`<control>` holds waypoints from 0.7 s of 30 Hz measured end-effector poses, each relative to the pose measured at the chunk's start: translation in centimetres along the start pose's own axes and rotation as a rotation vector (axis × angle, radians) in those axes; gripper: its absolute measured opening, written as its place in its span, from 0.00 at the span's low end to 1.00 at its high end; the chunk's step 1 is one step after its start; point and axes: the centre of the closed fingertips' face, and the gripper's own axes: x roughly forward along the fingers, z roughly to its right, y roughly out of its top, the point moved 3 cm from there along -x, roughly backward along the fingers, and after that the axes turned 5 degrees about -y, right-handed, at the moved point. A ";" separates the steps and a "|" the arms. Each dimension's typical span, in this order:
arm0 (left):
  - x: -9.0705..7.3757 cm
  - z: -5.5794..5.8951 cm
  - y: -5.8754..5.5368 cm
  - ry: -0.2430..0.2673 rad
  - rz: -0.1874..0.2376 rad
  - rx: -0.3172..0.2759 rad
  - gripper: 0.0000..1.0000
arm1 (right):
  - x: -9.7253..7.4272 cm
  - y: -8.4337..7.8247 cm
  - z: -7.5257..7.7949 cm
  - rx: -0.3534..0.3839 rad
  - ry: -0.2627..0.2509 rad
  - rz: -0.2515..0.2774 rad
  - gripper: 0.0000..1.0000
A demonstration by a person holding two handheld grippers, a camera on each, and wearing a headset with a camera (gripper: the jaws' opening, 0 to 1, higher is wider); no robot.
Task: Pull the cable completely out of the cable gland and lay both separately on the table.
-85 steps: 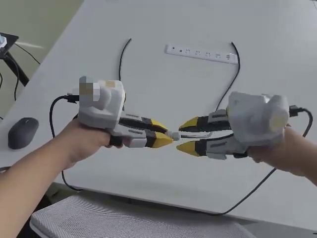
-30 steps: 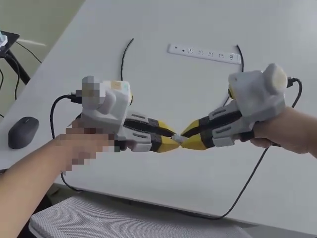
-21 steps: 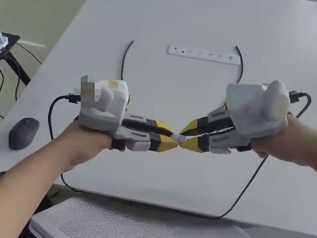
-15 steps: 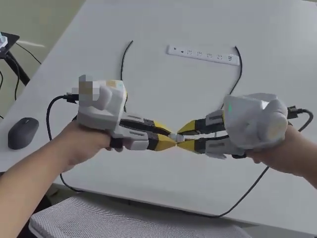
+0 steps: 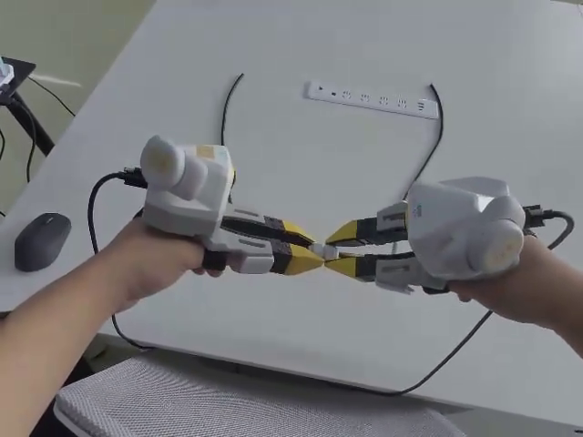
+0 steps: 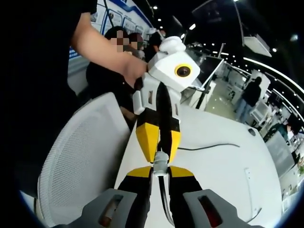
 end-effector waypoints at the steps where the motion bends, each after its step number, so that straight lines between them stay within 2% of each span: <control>1: 0.0 0.0 0.0 0.000 0.002 0.004 0.15 | 0.0 0.0 0.0 0.002 -0.001 0.002 0.08; 4: -0.1 0.0 0.2 -0.003 0.016 0.011 0.14 | -0.2 0.0 0.2 0.022 -0.009 0.008 0.09; 7: -0.1 0.2 0.3 -0.003 0.012 0.036 0.14 | -0.5 -0.2 0.5 0.069 -0.016 0.005 0.12; 14: 0.0 0.2 0.2 0.009 0.009 0.075 0.15 | -1.5 -0.4 1.1 0.269 -0.044 0.032 0.20; 17: -0.1 0.0 0.3 0.024 0.016 0.090 0.15 | -2.0 -0.8 1.5 0.278 -0.075 0.034 0.18; 19: -0.2 0.0 0.3 0.032 0.018 0.109 0.15 | -2.3 -1.3 1.5 0.299 -0.097 0.017 0.14; 21: -0.3 -0.1 0.4 0.037 0.022 0.113 0.15 | -2.4 -1.7 1.4 0.330 -0.112 0.011 0.16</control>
